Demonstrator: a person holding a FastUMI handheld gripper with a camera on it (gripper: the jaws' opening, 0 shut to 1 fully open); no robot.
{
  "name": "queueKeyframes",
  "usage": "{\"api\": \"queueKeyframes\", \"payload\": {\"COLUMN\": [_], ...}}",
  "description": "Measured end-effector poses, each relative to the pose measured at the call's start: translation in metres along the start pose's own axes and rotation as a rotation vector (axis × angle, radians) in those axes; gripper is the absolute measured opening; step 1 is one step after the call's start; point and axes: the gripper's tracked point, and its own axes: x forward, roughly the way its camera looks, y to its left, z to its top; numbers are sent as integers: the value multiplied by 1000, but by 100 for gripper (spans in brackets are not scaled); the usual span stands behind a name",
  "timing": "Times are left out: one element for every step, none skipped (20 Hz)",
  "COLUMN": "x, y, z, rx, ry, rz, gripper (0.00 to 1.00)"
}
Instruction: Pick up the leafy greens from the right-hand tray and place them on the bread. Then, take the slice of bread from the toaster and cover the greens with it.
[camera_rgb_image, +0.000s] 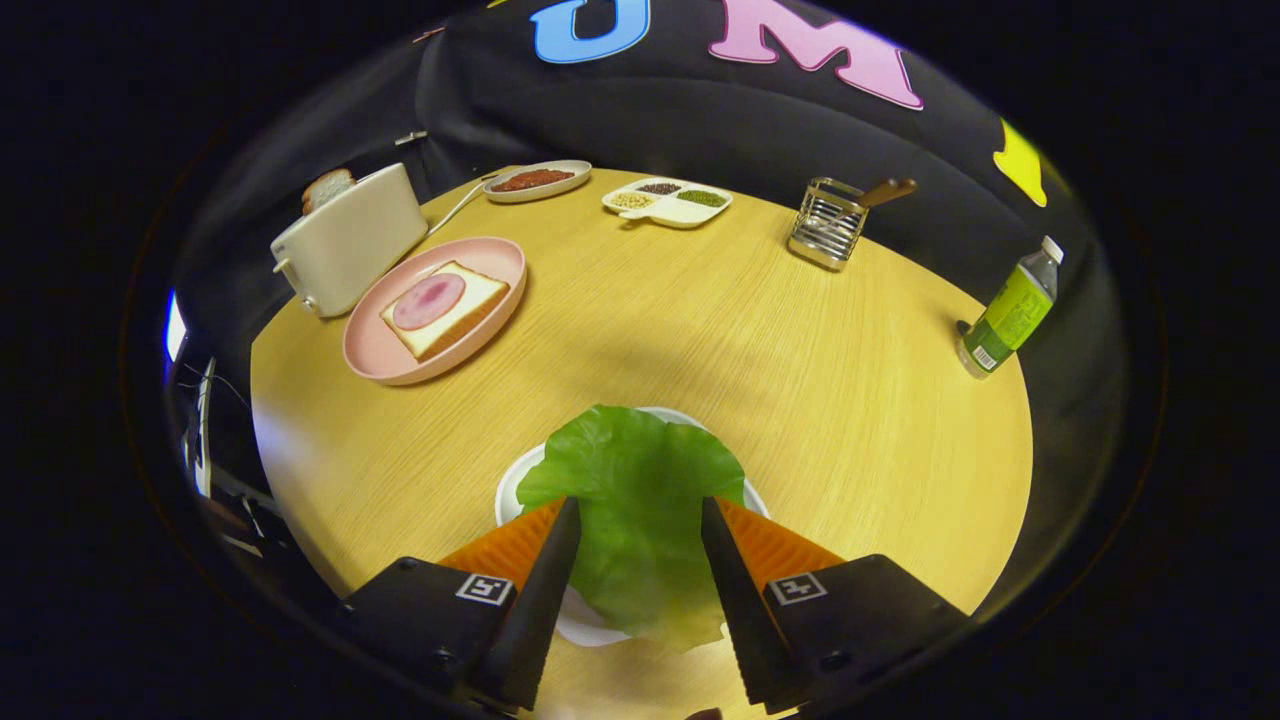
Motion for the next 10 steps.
{"api": "queueKeyframes", "payload": {"x": [4,7,7,9,8,9,8,8,7,7], "y": [0,0,0,2,3,3,3,1,0,-1], "z": [-4,-8,-10,-10,-13,-13,-14,-14,-13,-13], "rx": [0,-2,-8,-13,-19,-17,-14,-7,1,4], "ry": [20,41,64,64,80,87,89,93,87,85], "rz": [4,5,3,6,7,15,13,6,1,2], "gripper": [75,73,71,69,68,61,55,41,27,13]}}
